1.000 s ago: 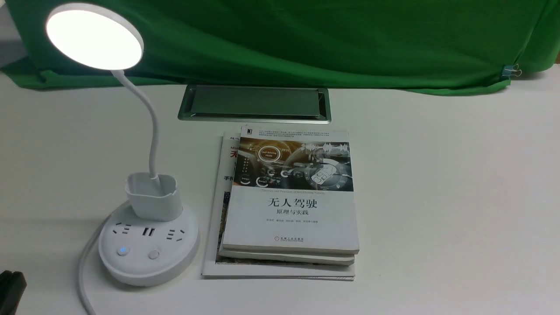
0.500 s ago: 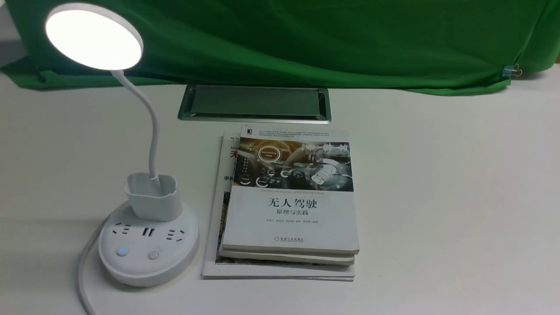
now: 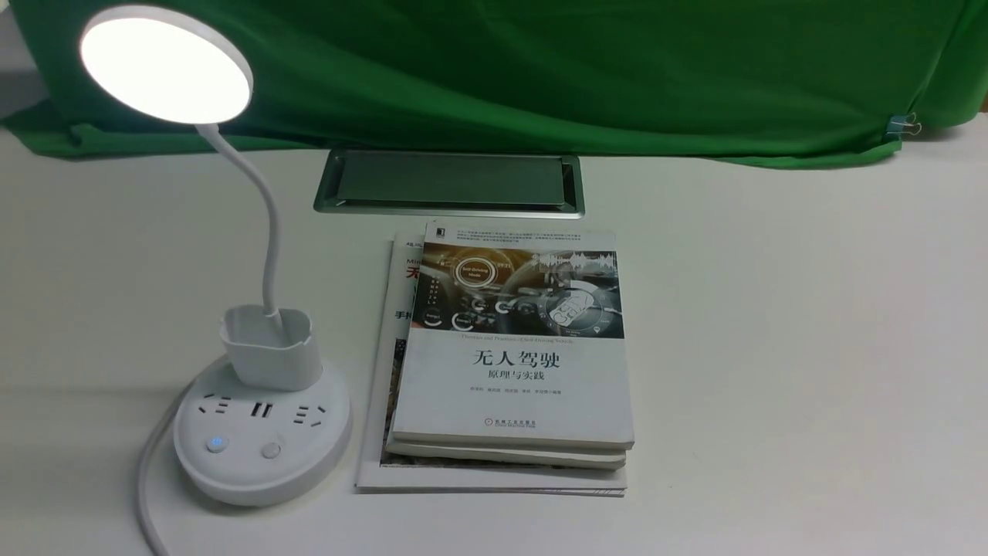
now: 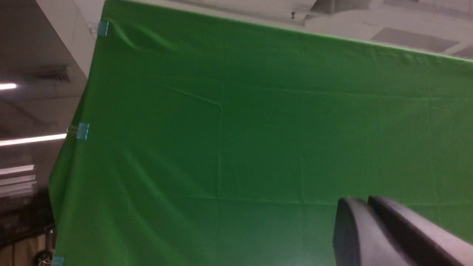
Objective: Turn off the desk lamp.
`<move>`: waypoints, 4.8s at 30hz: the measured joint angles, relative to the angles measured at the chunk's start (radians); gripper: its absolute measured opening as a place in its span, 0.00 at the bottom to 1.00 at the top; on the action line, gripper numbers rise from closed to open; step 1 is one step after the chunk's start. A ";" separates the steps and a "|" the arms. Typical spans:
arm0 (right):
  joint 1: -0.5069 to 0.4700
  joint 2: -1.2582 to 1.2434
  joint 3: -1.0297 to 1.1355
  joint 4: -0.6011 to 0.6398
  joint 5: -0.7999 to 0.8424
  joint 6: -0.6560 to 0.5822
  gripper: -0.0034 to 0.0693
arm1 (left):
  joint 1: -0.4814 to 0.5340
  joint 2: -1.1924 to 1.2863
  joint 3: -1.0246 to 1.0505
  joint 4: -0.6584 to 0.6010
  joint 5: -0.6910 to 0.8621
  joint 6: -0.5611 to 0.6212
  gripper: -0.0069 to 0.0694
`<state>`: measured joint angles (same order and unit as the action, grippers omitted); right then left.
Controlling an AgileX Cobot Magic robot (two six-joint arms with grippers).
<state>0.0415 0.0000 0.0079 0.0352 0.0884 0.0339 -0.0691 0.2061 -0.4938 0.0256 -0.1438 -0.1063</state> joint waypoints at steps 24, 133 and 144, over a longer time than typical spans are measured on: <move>0.000 0.000 0.000 0.000 0.000 0.000 0.10 | -0.008 0.899 -0.291 -0.262 0.994 0.284 0.12; 0.000 0.000 0.000 0.000 0.000 0.000 0.10 | -0.088 -0.190 0.457 -0.071 0.246 0.106 0.12; 0.000 0.000 0.000 0.000 0.000 0.000 0.10 | -0.088 -0.208 0.502 -0.088 0.365 0.091 0.12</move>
<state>0.0415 0.0000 0.0079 0.0352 0.0883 0.0339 -0.1567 -0.0017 0.0079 -0.0620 0.2210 -0.0155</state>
